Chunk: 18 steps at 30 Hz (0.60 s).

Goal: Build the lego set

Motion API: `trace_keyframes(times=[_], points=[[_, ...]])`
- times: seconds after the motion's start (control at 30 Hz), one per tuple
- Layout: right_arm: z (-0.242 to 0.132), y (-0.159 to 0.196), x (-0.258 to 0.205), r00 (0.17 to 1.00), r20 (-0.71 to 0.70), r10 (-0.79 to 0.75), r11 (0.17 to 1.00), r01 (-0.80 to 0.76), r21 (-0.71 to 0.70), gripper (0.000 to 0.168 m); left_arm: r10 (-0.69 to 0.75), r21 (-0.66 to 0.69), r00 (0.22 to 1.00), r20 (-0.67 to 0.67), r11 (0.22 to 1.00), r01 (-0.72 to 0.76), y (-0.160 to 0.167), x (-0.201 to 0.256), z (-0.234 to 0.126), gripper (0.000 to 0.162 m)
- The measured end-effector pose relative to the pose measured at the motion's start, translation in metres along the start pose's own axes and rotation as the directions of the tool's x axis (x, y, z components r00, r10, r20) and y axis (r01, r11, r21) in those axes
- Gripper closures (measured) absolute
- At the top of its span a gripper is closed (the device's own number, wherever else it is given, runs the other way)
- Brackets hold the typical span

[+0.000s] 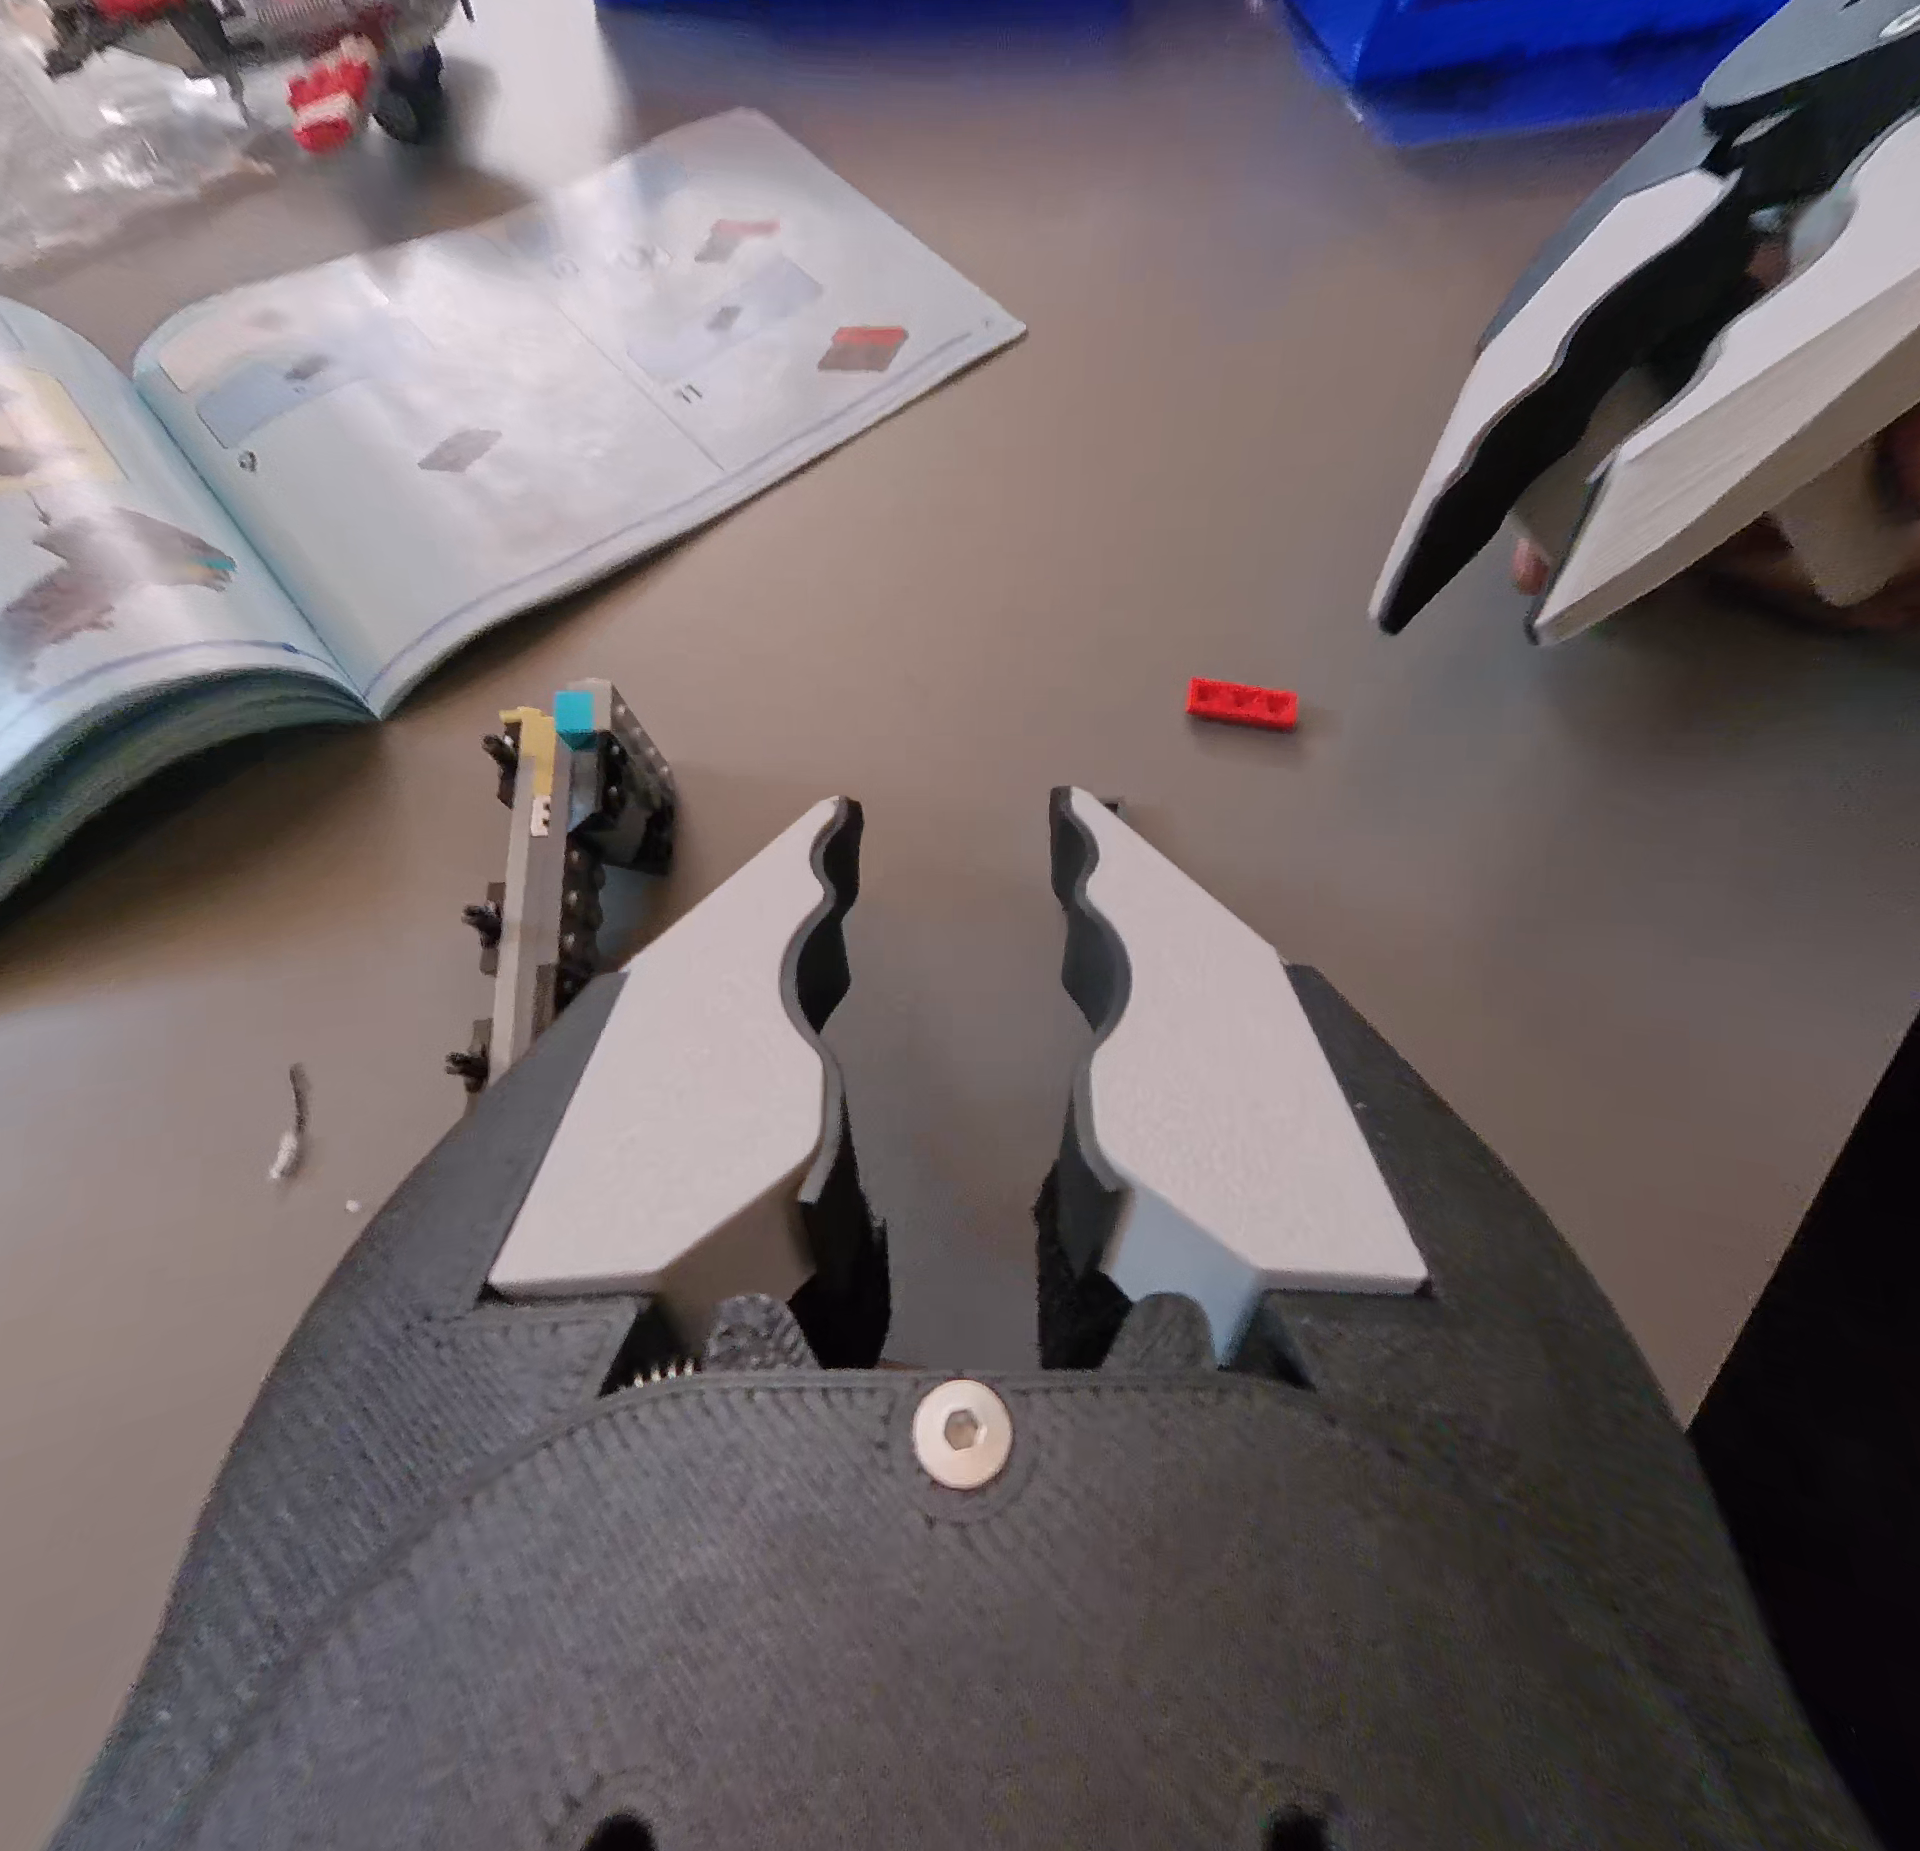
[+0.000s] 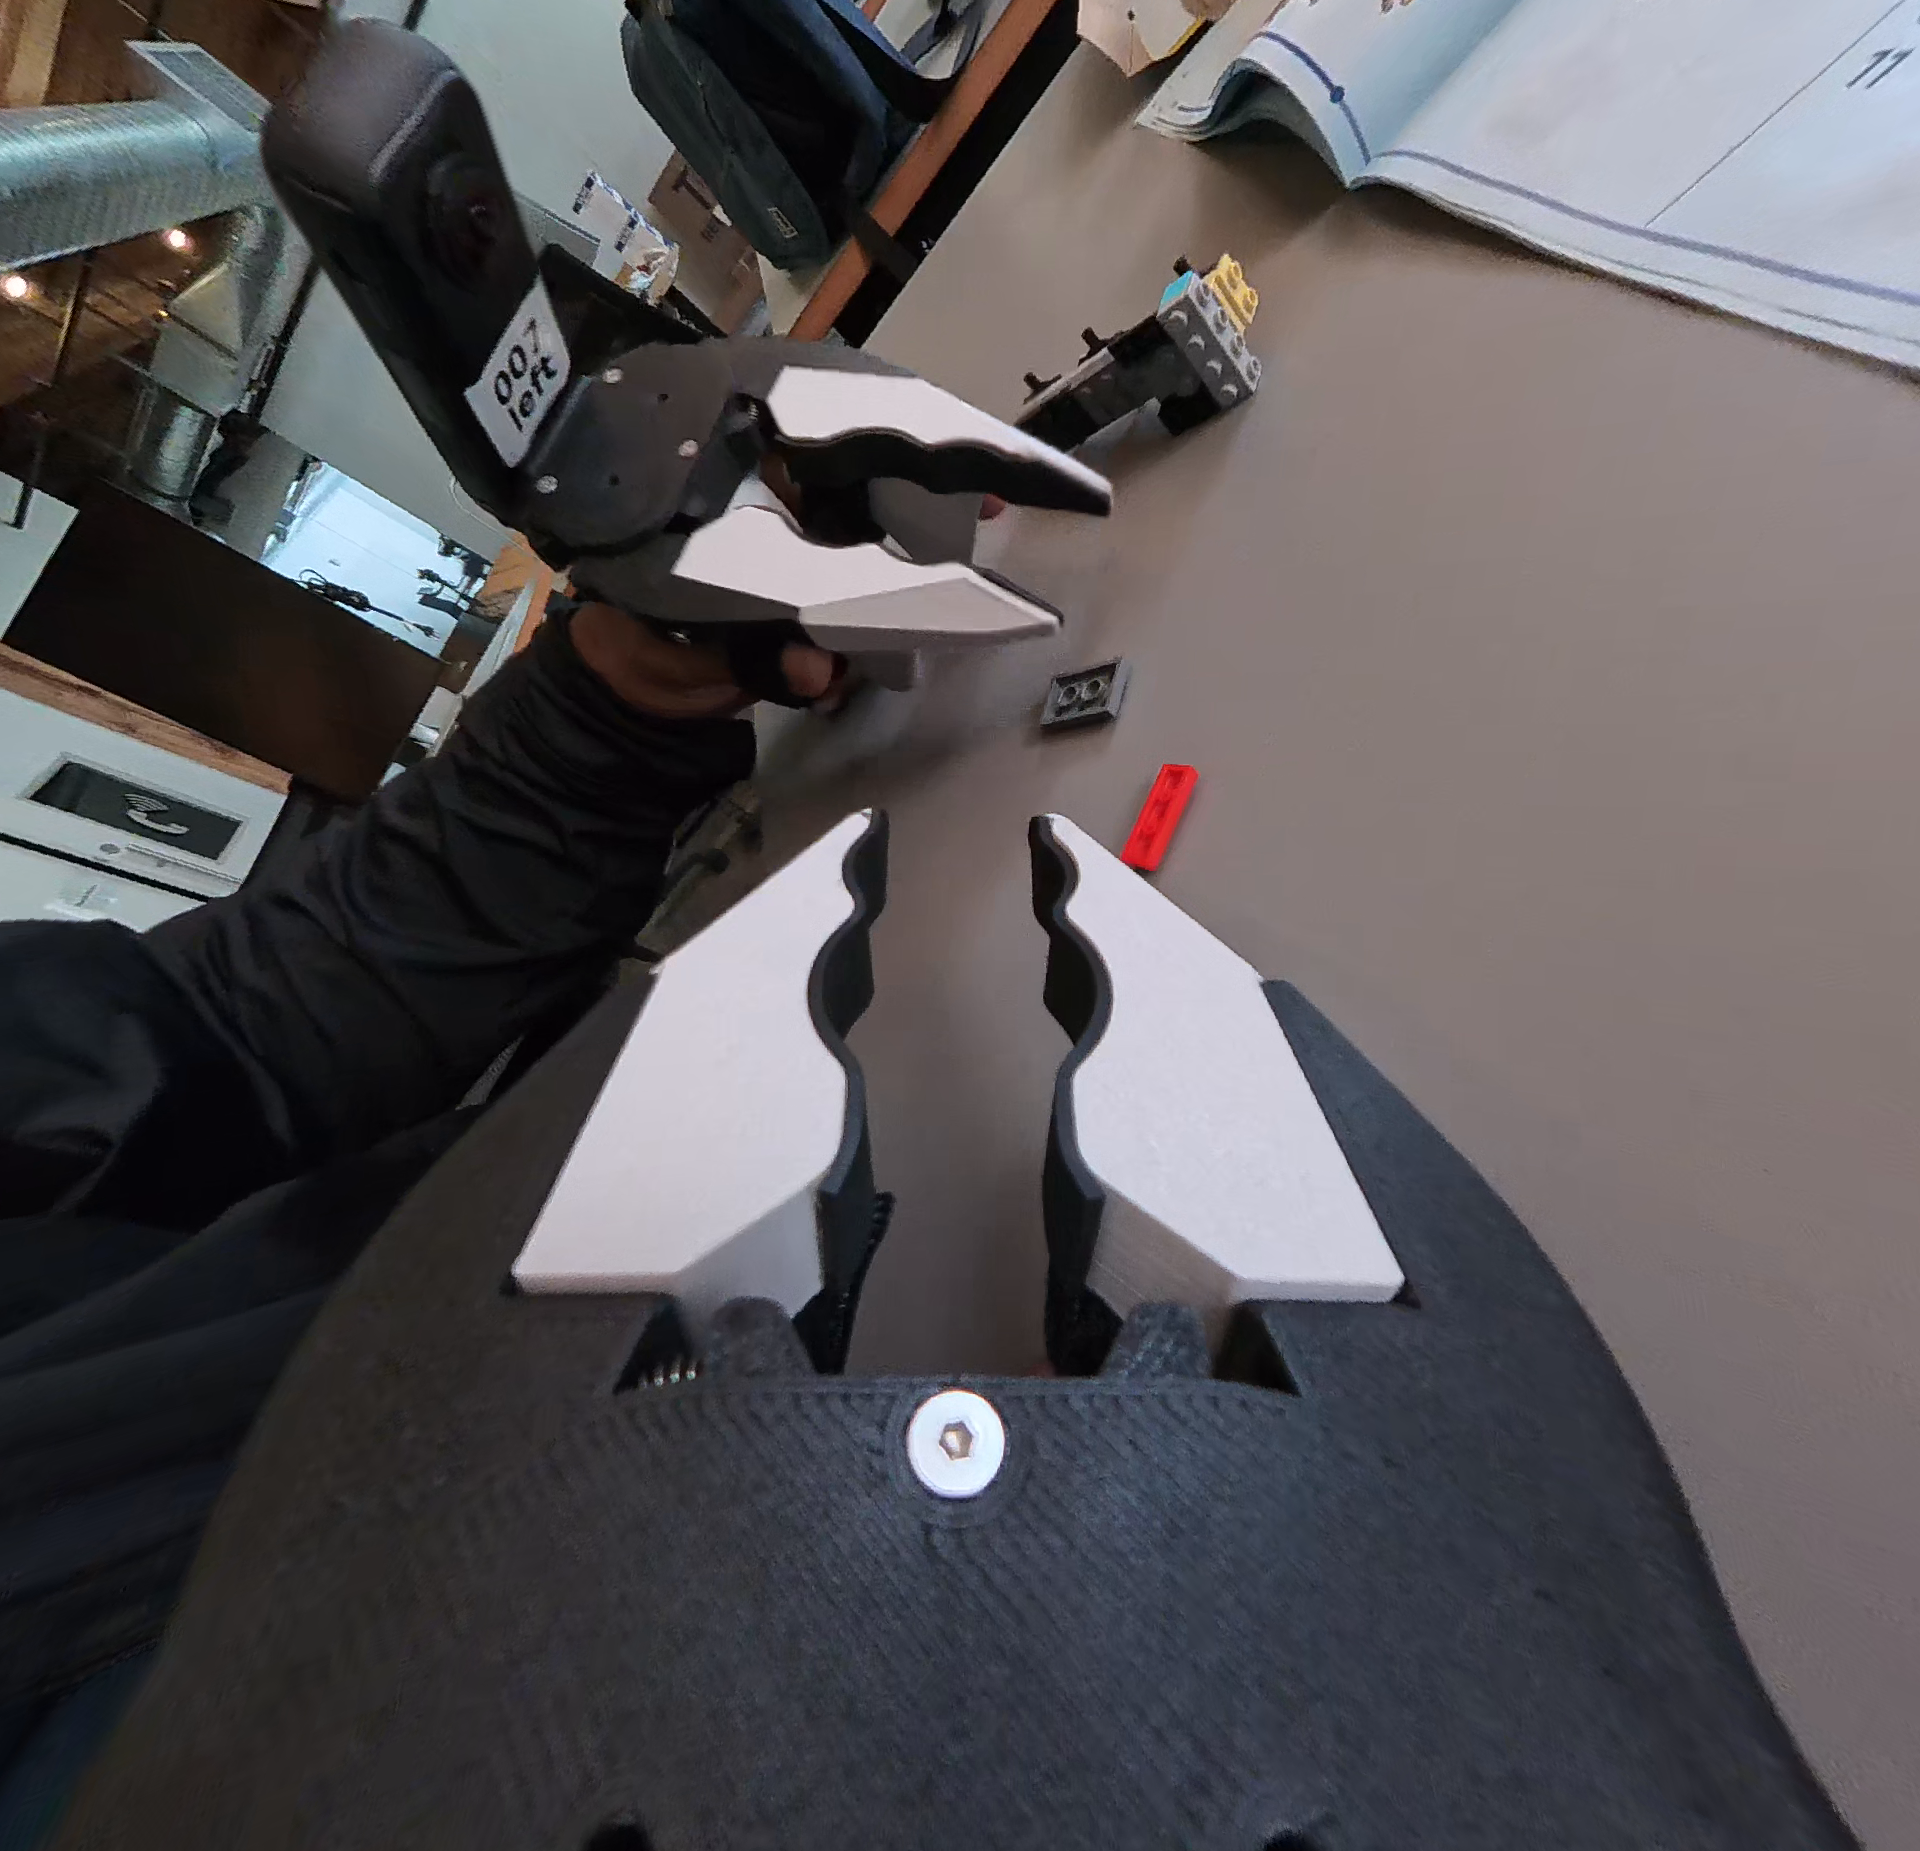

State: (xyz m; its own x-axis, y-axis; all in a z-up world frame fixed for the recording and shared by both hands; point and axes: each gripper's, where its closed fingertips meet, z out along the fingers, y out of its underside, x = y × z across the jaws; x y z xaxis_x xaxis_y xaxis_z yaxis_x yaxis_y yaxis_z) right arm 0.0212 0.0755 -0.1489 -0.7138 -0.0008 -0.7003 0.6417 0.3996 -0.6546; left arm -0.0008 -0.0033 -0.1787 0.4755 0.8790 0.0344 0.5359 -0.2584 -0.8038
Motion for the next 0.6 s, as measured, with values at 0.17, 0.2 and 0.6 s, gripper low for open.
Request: trace_keyframes(times=[0.17, 0.2, 0.6], points=[[0.002, 0.001, 0.002, 1.0, -0.017, -0.002, 1.0, 0.002, -0.014, 0.141, 0.11, 0.103, 0.994, -0.006, 0.989, -0.109, -0.066, 0.005, -0.006, 0.122], [0.003, 0.001, 0.003, 1.0, -0.02, -0.002, 1.0, 0.002, -0.015, 0.141, 0.15, 0.127, 0.989, -0.013, 0.981, -0.147, -0.09, 0.008, -0.007, 0.123], [0.006, 0.004, 0.004, 0.998, -0.047, -0.031, 0.999, 0.029, -0.037, 0.141, 0.571, 0.234, 0.709, -0.414, 0.819, -0.524, -0.325, 0.222, 0.102, 0.122]])
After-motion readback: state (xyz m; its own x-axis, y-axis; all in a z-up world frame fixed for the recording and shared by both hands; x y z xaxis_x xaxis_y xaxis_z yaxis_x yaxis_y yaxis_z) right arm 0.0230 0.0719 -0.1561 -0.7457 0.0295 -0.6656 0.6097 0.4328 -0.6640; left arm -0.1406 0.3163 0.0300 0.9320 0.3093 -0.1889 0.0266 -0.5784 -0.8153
